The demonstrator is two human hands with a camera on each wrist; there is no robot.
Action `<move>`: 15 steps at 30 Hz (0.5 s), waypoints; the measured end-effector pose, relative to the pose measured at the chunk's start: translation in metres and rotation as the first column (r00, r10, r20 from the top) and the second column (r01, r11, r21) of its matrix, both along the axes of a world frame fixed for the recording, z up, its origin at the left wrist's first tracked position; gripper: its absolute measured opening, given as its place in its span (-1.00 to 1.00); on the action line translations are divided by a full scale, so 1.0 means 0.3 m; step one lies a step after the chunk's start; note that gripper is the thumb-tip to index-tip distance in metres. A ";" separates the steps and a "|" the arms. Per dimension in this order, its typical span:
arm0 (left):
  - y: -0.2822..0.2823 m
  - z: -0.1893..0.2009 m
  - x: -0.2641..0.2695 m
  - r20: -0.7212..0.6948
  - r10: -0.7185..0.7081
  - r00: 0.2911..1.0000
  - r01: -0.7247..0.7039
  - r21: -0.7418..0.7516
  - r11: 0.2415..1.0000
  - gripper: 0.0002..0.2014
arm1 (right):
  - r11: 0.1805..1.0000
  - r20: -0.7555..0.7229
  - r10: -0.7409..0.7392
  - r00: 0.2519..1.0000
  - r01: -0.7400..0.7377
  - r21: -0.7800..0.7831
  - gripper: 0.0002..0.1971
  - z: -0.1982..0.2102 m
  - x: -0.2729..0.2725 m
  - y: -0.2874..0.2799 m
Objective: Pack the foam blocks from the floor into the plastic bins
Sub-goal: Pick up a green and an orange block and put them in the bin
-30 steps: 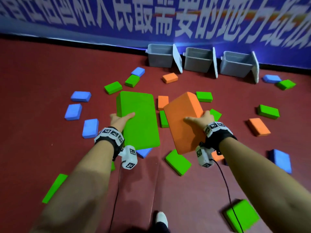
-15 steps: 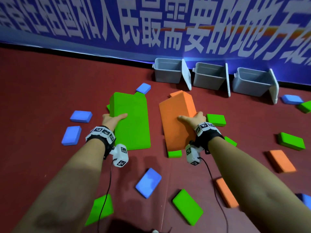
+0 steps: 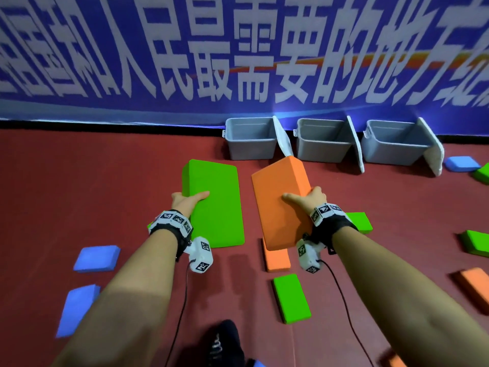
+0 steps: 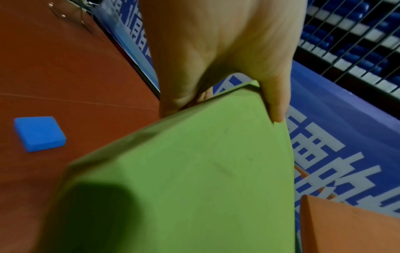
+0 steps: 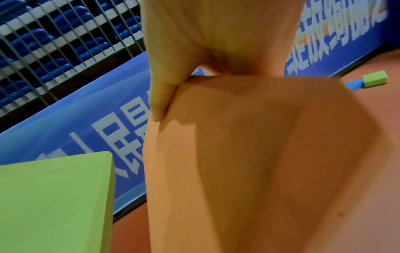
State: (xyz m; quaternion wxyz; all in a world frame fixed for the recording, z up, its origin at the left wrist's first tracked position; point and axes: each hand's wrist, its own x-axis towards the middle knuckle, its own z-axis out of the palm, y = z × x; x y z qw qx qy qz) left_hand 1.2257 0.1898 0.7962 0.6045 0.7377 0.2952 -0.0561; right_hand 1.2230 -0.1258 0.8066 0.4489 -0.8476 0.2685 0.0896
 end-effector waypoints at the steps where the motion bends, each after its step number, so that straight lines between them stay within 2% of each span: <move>1: 0.017 -0.013 0.107 -0.018 -0.006 1.000 0.006 -0.004 1.000 -0.07 | 1.000 -0.009 -0.027 1.000 0.027 0.008 0.02 -0.013 0.092 0.022; 6: 0.086 -0.003 0.546 -0.037 -0.037 0.999 0.036 -0.034 0.999 -0.18 | 0.991 -0.046 -0.122 0.991 0.125 0.047 -0.08 -0.016 0.463 0.101; 9: 0.109 0.032 0.805 0.031 -0.110 0.993 0.111 -0.025 0.994 -0.02 | 0.990 -0.032 -0.138 0.990 0.139 0.034 -0.08 -0.007 0.701 0.117; 12: 0.118 0.023 1.051 0.070 -0.210 0.975 0.211 -0.013 0.977 0.20 | 0.994 -0.030 -0.108 0.994 0.108 -0.006 0.04 -0.024 0.960 0.124; 15: 0.102 -0.022 1.327 0.076 -0.297 0.952 0.294 0.047 0.955 0.23 | 0.998 -0.025 -0.065 0.998 0.064 -0.020 -0.03 -0.074 1.261 0.127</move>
